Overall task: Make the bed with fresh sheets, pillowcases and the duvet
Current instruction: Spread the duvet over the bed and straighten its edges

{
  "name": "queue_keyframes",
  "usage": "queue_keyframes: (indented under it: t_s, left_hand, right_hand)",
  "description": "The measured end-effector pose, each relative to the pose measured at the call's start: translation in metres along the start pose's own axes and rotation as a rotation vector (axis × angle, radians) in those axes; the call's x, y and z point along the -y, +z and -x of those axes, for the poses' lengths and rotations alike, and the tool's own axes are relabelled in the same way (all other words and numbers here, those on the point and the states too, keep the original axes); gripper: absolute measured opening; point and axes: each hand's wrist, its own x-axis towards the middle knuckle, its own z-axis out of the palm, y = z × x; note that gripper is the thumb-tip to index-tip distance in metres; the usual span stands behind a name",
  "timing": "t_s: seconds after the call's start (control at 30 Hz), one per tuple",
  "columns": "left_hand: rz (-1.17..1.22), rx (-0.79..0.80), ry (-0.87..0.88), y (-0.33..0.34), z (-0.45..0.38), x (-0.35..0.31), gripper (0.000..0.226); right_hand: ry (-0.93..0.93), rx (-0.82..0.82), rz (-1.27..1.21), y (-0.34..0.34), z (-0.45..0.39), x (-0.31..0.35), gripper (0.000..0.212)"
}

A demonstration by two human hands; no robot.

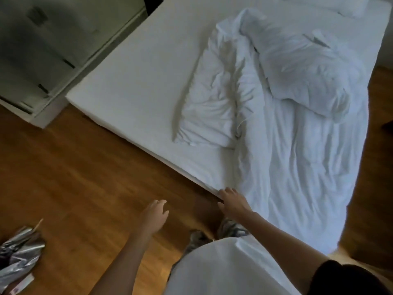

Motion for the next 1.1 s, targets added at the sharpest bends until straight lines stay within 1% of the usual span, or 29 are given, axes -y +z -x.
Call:
queue_keyframes:
  t_s: [0.13, 0.27, 0.37, 0.47, 0.57, 0.7, 0.77, 0.83, 0.9, 0.97, 1.03, 1.07, 1.1]
  left_hand:
    - [0.058, 0.015, -0.006, -0.039, -0.055, 0.014, 0.046]
    - [0.156, 0.142, -0.032, -0.067, -0.116, 0.017, 0.043]
    - [0.108, 0.221, -0.054, -0.095, -0.159, 0.022, 0.044]
    - [0.058, 0.281, -0.102, -0.132, -0.203, 0.025, 0.040]
    - [0.002, 0.308, -0.089, -0.172, -0.260, 0.018, 0.038]
    - [-0.057, 0.272, -0.039, -0.207, -0.344, -0.004, 0.038]
    - [-0.049, 0.245, -0.028, -0.211, -0.387, -0.020, 0.038]
    - [-0.028, 0.223, -0.001, -0.202, -0.428, -0.037, 0.040]
    - [-0.010, 0.215, 0.062, -0.183, -0.465, -0.055, 0.050]
    - [0.031, 0.221, 0.080, -0.162, -0.496, -0.076, 0.071]
    - [0.158, 0.249, 0.003, -0.143, -0.523, -0.094, 0.098]
    - [0.224, 0.247, -0.037, -0.134, -0.534, -0.100, 0.107]
    - [0.282, 0.221, -0.072, -0.126, -0.545, -0.104, 0.112]
  right_hand:
    - [0.103, 0.027, -0.052, -0.005, -0.053, 0.013, 0.031]
    - [0.223, 0.102, -0.111, -0.006, -0.118, 0.013, 0.035]
    - [0.262, 0.190, -0.108, -0.010, -0.171, 0.015, 0.039]
    - [0.302, 0.220, -0.121, -0.025, -0.228, 0.021, 0.038]
    - [0.314, 0.170, -0.186, -0.054, -0.286, 0.031, 0.038]
    - [0.342, -0.008, -0.257, -0.090, -0.357, 0.035, 0.043]
    - [0.353, -0.082, -0.245, -0.097, -0.388, 0.034, 0.053]
    - [0.378, -0.118, -0.204, -0.094, -0.416, 0.031, 0.069]
    - [0.401, -0.103, -0.132, -0.081, -0.442, 0.027, 0.088]
    - [0.412, -0.060, -0.080, -0.062, -0.465, 0.023, 0.102]
    - [0.434, -0.018, -0.042, -0.039, -0.486, 0.021, 0.109]
    - [0.451, -0.011, -0.032, -0.028, -0.496, 0.021, 0.110]
    - [0.476, -0.003, -0.026, -0.018, -0.506, 0.020, 0.110]
